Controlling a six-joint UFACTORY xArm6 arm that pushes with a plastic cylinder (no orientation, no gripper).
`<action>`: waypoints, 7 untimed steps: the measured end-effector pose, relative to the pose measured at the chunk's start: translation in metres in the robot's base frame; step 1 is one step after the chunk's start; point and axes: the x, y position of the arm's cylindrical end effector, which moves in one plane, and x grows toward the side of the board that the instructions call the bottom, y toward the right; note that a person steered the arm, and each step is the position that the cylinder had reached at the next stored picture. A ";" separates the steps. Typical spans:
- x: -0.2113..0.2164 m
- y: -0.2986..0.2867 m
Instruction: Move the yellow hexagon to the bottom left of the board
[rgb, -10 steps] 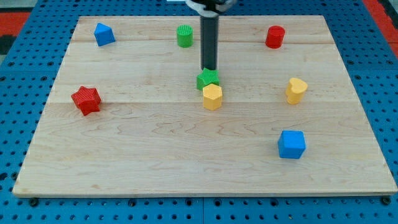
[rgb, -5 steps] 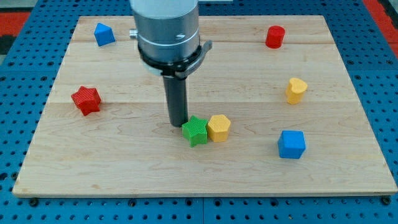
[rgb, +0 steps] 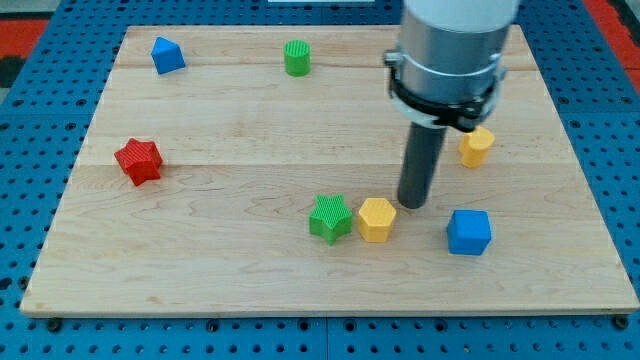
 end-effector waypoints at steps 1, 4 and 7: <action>0.019 -0.003; 0.043 -0.060; -0.010 -0.080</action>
